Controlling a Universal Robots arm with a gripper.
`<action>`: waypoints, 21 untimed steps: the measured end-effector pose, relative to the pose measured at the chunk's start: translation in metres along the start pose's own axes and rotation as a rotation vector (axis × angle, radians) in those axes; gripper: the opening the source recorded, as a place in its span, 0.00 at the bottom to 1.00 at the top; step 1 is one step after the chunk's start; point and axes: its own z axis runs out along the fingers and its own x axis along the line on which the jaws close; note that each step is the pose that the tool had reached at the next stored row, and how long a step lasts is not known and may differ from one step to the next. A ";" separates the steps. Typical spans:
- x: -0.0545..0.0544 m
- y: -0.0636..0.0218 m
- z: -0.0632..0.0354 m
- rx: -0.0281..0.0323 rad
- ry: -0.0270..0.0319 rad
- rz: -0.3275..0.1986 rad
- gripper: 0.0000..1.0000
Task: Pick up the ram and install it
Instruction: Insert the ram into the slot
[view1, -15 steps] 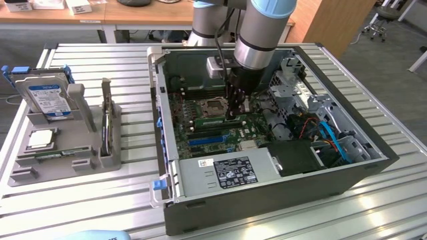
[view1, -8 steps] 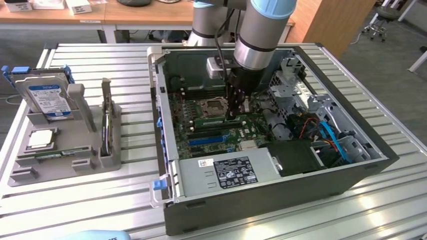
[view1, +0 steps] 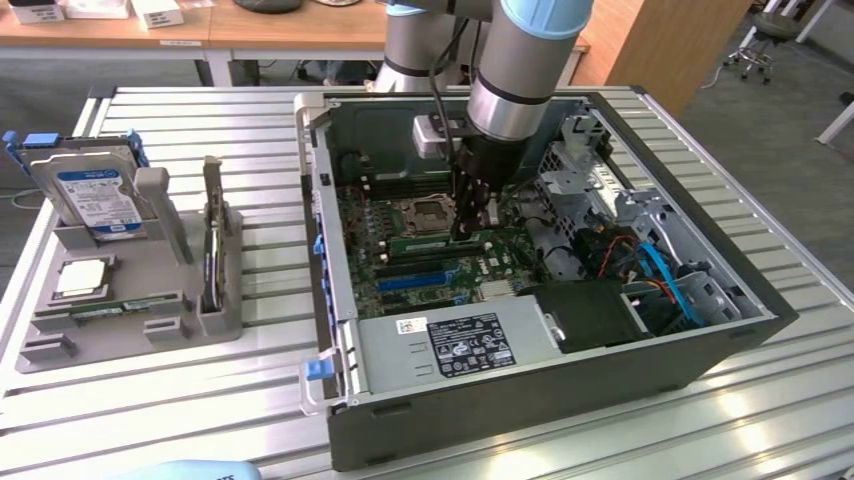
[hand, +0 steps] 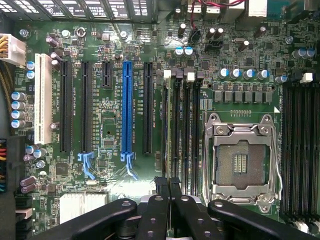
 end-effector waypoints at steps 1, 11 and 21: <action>0.000 0.0000 0.0000 0.0000 -0.0001 0.000 0.12; 0.000 0.0000 0.0014 0.0001 -0.0003 0.000 0.12; 0.001 -0.0001 0.0023 0.0001 -0.0005 0.000 0.12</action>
